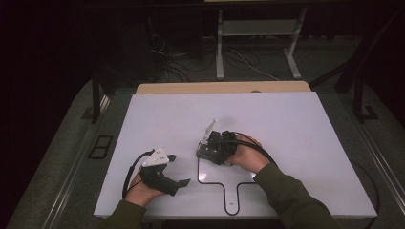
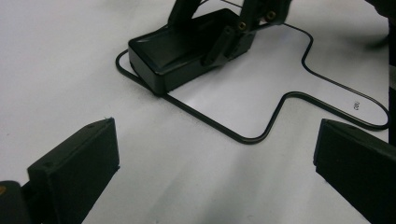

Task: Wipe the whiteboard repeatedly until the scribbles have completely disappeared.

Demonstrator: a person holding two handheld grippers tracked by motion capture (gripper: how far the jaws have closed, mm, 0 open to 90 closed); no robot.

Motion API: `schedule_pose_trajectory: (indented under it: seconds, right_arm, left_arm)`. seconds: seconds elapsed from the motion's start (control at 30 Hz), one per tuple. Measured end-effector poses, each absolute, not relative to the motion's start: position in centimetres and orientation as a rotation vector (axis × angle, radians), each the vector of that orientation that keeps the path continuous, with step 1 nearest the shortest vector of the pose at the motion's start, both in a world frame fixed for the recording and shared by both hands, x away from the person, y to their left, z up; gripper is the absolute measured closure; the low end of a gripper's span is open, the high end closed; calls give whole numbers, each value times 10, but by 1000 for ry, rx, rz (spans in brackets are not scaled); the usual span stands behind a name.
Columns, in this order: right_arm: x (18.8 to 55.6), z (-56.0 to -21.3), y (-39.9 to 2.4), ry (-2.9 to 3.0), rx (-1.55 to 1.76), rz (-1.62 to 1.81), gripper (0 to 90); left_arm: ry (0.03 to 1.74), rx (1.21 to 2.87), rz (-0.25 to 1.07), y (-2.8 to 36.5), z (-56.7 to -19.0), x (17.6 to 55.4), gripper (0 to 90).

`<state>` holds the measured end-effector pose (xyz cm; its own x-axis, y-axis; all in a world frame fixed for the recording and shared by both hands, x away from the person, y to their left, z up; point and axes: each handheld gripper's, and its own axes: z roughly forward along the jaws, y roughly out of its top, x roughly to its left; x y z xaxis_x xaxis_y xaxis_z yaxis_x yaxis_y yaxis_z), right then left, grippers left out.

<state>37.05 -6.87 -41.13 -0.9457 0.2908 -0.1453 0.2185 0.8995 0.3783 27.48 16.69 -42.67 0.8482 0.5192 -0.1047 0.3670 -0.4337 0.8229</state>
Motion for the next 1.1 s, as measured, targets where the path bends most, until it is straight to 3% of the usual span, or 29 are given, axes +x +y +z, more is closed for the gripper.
schedule_pose_trajectory:
  seconds: [0.7,1.1]
  right_arm:
    - [411,-412,-75,2809,583,515,391]
    - [403,-411,-67,2833,533,508,391]
  left_arm:
    - [644,2078,198,167,-427,275,0]
    - [644,2081,196,166,-427,275,0]
